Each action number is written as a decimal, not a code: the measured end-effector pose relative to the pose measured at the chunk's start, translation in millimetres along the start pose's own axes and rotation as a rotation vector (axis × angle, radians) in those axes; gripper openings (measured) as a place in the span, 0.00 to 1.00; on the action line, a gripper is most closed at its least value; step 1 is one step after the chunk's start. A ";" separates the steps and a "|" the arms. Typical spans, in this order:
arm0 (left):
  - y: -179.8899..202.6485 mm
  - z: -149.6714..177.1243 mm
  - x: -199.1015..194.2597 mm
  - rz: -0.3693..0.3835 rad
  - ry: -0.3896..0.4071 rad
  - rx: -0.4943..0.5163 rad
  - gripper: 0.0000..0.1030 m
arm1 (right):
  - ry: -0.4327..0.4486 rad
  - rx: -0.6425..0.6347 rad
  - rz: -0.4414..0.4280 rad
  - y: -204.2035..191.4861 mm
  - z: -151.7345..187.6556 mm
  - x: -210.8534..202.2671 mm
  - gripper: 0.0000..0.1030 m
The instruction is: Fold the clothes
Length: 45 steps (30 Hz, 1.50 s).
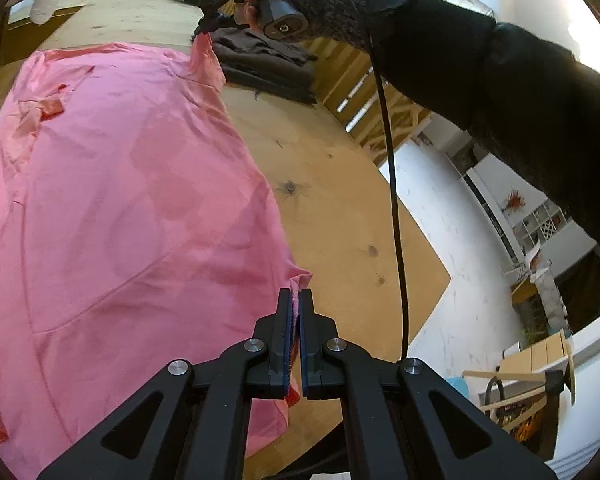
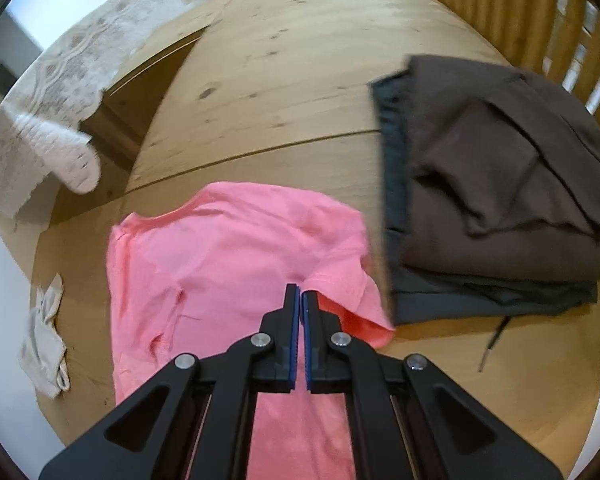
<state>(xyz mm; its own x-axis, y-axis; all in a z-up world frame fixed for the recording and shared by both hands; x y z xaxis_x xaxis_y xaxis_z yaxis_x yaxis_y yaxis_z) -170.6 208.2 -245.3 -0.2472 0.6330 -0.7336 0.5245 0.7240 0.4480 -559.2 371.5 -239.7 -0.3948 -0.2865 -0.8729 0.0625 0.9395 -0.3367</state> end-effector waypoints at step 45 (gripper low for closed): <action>-65.8 64.6 -14.2 -0.082 -0.094 -0.171 0.02 | -0.217 -0.083 0.074 -44.0 83.3 58.5 0.38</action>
<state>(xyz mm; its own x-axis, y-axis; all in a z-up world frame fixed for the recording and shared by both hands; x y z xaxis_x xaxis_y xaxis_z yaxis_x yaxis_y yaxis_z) -148.9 133.9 -297.3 -0.2018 0.5476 -0.8121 0.3574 0.8131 0.4594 -508.8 297.8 -305.4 -0.1853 -0.2415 -0.9525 0.0053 0.9691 -0.2468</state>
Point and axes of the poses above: each gripper's, at about its wrist camera, not at the fingertips, and x roughly the way its jaws point, y to its right, z to its underside, the point moved 5 cm from there along x, roughly the way its jaws point, and after that the axes turned 5 degrees about -z, right-handed, at the moved point
